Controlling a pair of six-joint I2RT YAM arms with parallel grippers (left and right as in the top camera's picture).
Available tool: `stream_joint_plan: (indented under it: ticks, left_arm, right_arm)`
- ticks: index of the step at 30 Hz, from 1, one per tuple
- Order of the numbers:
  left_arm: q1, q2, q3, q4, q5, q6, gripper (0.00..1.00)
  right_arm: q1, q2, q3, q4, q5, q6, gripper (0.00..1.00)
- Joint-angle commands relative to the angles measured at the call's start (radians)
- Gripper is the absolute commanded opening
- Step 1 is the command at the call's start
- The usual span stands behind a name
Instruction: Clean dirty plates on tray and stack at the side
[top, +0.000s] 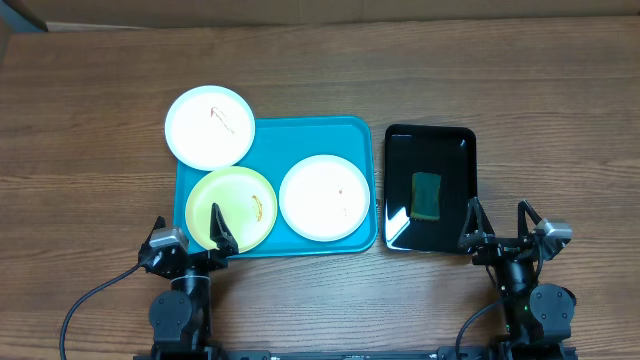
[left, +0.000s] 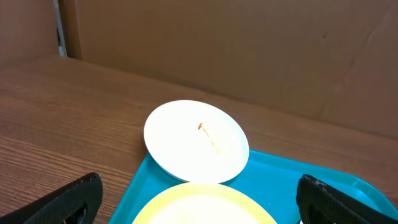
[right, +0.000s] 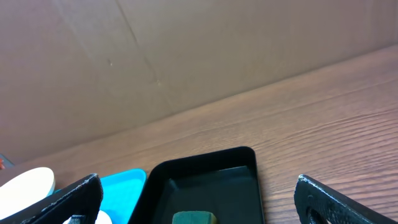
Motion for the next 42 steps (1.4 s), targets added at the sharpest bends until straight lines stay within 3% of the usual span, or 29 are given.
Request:
stream_joint_plan:
  ticks: [1,31,34,42]
  left_arm:
    - [0.006,-0.005,-0.004,0.002,-0.014,0.016,1.00]
    - [0.006,-0.005,-0.004,0.002,-0.014,0.016,1.00]
    - [0.006,-0.005,-0.004,0.002,-0.014,0.016,1.00]
    - [0.006,-0.005,-0.004,0.002,-0.014,0.016,1.00]
  right_arm:
    - [-0.007,-0.008,-0.010,0.006,-0.001,-0.003,1.00]
    - [-0.007,-0.008,-0.010,0.010,-0.010,0.001,1.00]
    - [-0.007,-0.008,-0.008,0.018,-0.082,0.042,1.00]
    - [-0.007,0.082,0.269,-0.177,-0.169,0.042,1.00]
